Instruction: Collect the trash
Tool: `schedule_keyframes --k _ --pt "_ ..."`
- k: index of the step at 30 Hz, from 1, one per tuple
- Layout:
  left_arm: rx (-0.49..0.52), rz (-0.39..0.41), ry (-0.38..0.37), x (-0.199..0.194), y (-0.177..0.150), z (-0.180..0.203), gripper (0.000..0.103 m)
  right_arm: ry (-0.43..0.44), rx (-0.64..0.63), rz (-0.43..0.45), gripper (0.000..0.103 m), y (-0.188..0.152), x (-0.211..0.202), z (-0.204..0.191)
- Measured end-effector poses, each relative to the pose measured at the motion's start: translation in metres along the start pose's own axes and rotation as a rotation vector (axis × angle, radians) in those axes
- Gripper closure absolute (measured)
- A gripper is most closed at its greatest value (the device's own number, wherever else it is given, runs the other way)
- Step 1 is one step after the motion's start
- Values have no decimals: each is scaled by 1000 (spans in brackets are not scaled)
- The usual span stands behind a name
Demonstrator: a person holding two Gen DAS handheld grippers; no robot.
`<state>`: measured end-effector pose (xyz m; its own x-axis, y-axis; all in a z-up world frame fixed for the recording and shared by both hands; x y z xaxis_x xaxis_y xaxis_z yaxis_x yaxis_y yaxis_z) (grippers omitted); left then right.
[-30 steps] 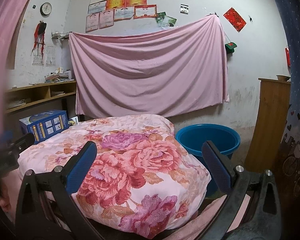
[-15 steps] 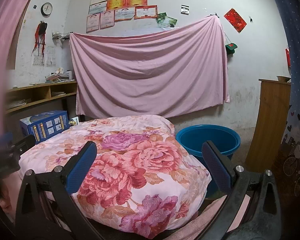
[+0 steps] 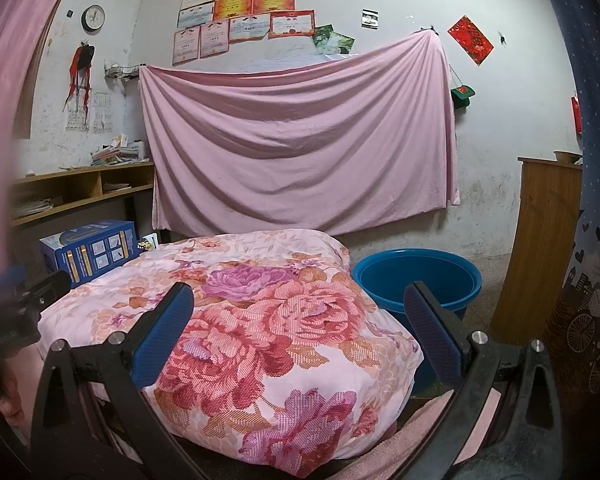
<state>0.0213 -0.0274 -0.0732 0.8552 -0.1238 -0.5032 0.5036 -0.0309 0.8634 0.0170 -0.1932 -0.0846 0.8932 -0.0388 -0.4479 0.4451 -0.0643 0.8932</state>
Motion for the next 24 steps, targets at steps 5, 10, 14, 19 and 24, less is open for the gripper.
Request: schedule_keyframes --k 5,10,14,19,24 --pt "3 2 0 -1 -1 1 2 0 0 0 0 0 0 0" --pt "-1 3 -1 -1 -1 1 2 0 1 2 0 0 0 0" --pt "-1 3 -1 -1 -2 1 2 1 2 3 0 0 0 -2" --pt "-1 1 1 -1 -3 1 2 1 3 3 0 0 0 -2" --pt "0 1 1 -1 -3 2 2 2 3 3 0 0 0 -1"
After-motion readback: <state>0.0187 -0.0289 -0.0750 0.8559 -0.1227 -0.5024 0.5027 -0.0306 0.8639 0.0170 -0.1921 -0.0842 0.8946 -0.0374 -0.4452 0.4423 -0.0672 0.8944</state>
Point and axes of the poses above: each gripper's, at about its wrist camera, not at the fingertips, and x roughly the way its jaws point, z to its right, y to its top, the point moved 7 cm from there along x, roughly the way its jaws point, and after that the axes turned 12 degrees about -z, right-handed, at the moved point
